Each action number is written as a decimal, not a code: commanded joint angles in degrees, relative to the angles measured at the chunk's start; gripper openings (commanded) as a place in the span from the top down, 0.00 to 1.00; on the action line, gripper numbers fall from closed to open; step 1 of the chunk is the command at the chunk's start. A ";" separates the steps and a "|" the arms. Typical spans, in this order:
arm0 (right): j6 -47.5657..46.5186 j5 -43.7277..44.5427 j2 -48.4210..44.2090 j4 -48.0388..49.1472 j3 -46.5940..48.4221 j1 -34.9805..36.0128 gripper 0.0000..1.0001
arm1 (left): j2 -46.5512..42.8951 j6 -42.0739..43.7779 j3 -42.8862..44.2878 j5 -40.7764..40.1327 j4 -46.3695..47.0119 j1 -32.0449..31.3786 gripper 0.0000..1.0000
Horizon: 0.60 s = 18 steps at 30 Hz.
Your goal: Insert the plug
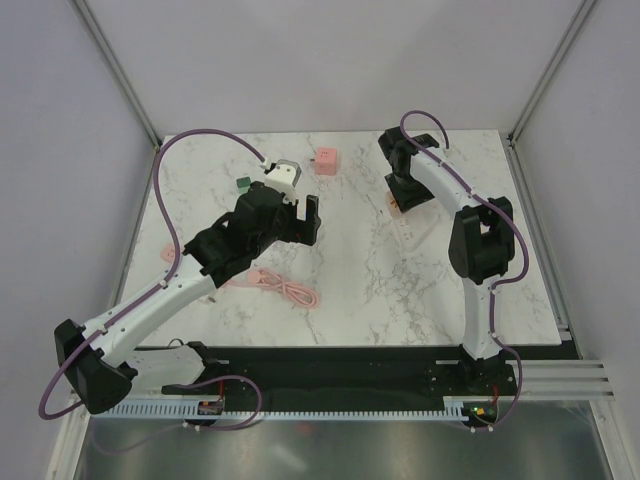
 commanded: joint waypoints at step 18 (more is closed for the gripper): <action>1.15 1.40 -2.86 -3.83 1.52 -0.26 1.00 | -0.73 2.00 0.29 -1.15 2.30 0.28 0.00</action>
